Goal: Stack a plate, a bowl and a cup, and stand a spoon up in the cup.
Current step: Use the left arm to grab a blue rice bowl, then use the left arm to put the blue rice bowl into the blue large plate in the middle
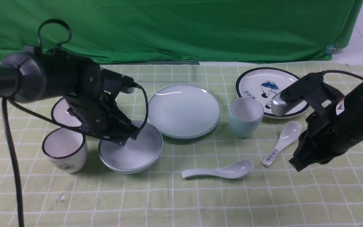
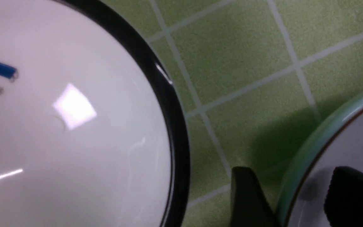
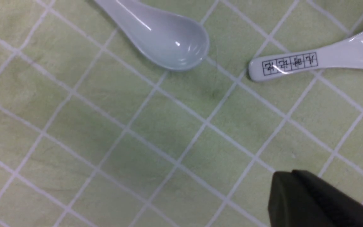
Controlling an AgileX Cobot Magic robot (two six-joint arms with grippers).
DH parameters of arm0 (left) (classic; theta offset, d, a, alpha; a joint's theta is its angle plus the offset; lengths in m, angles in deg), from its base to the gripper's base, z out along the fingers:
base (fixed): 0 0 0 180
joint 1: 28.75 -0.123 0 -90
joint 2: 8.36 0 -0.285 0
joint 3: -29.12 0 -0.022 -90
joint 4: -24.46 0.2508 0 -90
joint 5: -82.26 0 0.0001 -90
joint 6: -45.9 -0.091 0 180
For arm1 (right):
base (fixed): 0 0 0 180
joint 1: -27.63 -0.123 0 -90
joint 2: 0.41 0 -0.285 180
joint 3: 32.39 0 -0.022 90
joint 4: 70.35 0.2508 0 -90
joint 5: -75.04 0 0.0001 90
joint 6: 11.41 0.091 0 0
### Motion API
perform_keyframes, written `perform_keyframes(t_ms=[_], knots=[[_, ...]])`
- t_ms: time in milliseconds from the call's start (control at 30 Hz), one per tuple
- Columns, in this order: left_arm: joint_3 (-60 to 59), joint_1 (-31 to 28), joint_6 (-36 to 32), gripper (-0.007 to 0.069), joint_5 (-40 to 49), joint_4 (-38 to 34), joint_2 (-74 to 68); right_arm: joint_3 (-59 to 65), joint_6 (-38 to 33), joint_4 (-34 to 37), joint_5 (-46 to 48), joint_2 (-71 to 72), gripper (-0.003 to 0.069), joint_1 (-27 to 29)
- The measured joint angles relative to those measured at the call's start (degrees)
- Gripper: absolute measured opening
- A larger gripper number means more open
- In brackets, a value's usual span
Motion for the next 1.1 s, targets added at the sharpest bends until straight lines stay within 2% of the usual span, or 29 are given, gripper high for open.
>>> perform_keyframes(t_ms=[33, 67, 100, 133, 267, 300, 433, 533, 633, 767, 1000, 1100], knots=[[0.0, 0.0, 0.0, 0.0255, 0.0, 0.0, 0.0, 0.0, 0.0, 0.0, 0.0, 0.0, 0.0025, 0.0], [0.1, 0.0, -0.1, 0.0169, 0.1, 0.1, 0.0, 0.0, 0.0, 0.0, -0.1, 0.0, 0.0029, 0.0], [0.3, 0.0, -0.1, 0.0132, 0.3, 0.0, 0.1, 0.0, 0.0, 0.0, -0.3, 0.0, 0.0029, 0.0], [1.0, -0.1, -0.2, 0.0061, 1.1, -0.5, 1.0, 0.0, 0.0, 0.0, -0.4, 0.0, 0.0030, 0.0], [3.4, 0.1, -0.5, -0.0008, 1.7, -1.8, 3.4, 0.0, 0.0, 0.3, -0.6, 0.0, 0.0029, 0.0], [3.8, 0.1, -0.6, -0.0010, 1.6, -2.1, 3.5, 0.0, 0.0, 0.4, -0.7, 0.0, 0.0029, 0.0], [8.4, 0.0, -6.1, -0.0009, 0.4, -12.6, 4.1, 0.0, 0.0, 3.5, -1.1, -0.1, 0.0031, 0.0], [9.7, 0.2, -10.1, -0.0009, -4.5, -22.7, 2.6, 0.0, 0.0, 5.2, -1.5, -0.2, 0.0031, 0.0], [9.9, 0.7, -13.2, -0.0009, -11.4, -27.9, -0.9, 0.0, 0.0, 5.6, -1.8, -0.5, 0.0032, 0.0], [10.0, 1.7, -14.2, -0.0009, -18.3, -28.7, -5.8, 0.0, 0.0, 5.8, -2.6, -0.9, 0.0038, 0.0], [10.5, 2.3, -14.3, -0.0001, -19.3, -28.8, -8.5, 0.0, 0.0, 7.0, -3.6, -2.1, 0.0047, 0.0], [10.9, 2.3, -15.3, 0.0067, -19.0, -29.8, -8.7, 0.0, 0.0, 8.4, -5.7, -3.4, 0.0057, 0.0]])
